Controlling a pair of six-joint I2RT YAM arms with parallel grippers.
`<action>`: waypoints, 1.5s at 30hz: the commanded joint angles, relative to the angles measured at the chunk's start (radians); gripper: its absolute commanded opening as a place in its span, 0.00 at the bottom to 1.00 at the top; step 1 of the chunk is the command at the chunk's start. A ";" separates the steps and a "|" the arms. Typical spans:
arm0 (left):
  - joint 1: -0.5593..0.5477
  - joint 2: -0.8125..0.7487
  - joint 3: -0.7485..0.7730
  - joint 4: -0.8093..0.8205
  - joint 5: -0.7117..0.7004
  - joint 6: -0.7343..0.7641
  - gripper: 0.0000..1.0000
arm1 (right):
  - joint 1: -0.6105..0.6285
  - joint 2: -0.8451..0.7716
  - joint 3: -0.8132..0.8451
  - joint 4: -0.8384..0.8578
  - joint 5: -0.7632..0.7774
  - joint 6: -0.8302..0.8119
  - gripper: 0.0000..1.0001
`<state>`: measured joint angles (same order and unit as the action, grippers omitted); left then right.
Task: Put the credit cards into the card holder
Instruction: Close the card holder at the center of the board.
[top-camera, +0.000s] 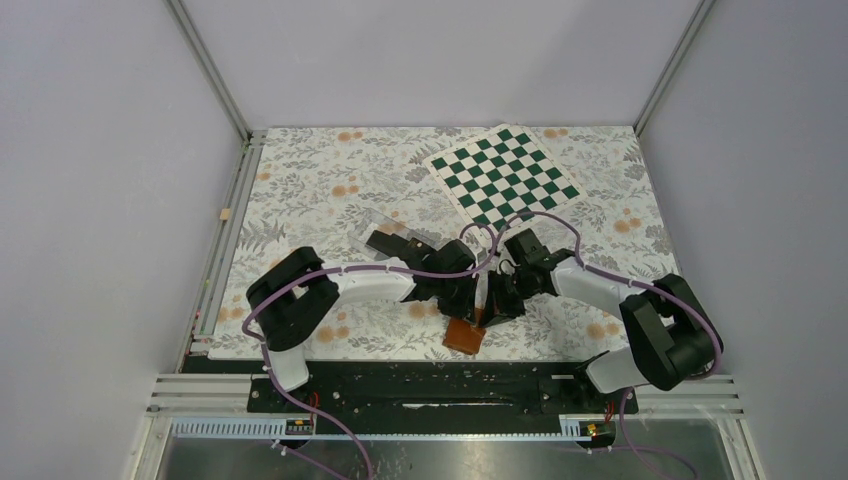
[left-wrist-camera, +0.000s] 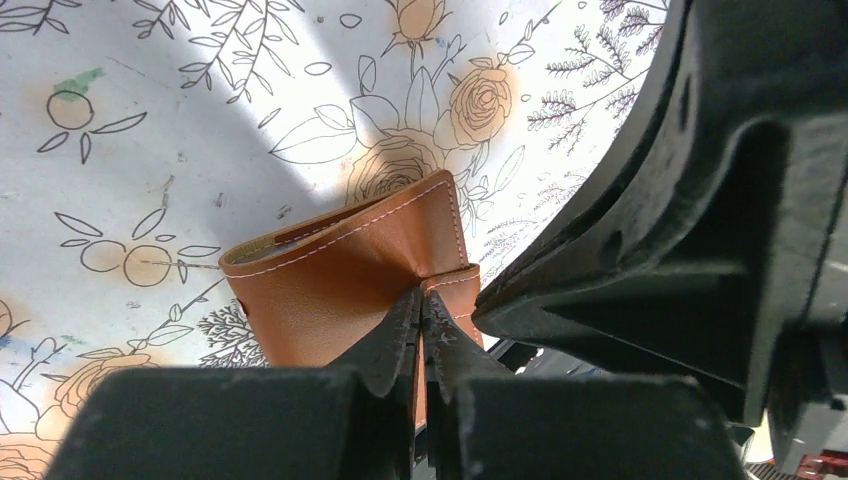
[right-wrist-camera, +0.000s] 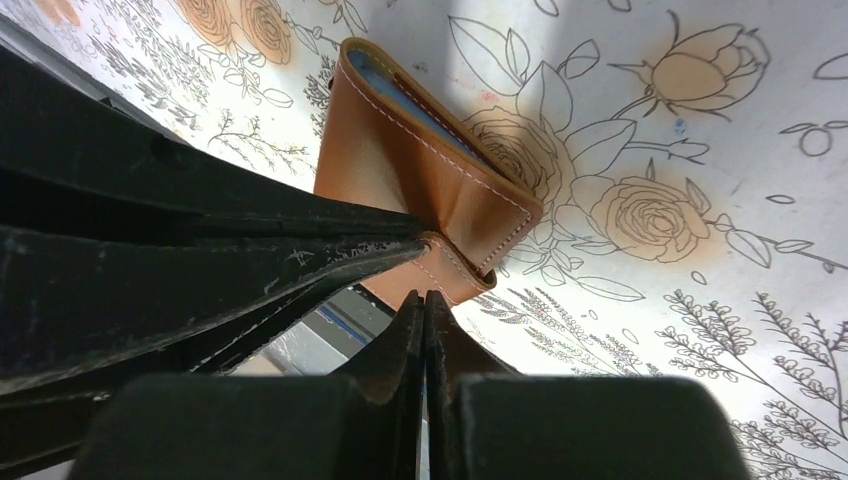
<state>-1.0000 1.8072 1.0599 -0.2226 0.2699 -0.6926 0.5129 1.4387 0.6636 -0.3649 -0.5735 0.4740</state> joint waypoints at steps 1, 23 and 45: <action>0.008 0.021 0.000 -0.001 -0.041 0.009 0.00 | 0.026 0.005 -0.018 0.007 -0.004 -0.004 0.00; 0.040 -0.081 -0.097 0.079 0.034 -0.045 0.13 | 0.045 0.147 0.013 0.011 0.060 0.011 0.00; 0.040 -0.047 -0.083 0.125 0.142 -0.040 0.00 | 0.053 0.144 0.038 0.000 0.050 0.014 0.00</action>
<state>-0.9638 1.7573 0.9722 -0.1398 0.3790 -0.7383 0.5480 1.5726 0.6838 -0.3576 -0.5846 0.4976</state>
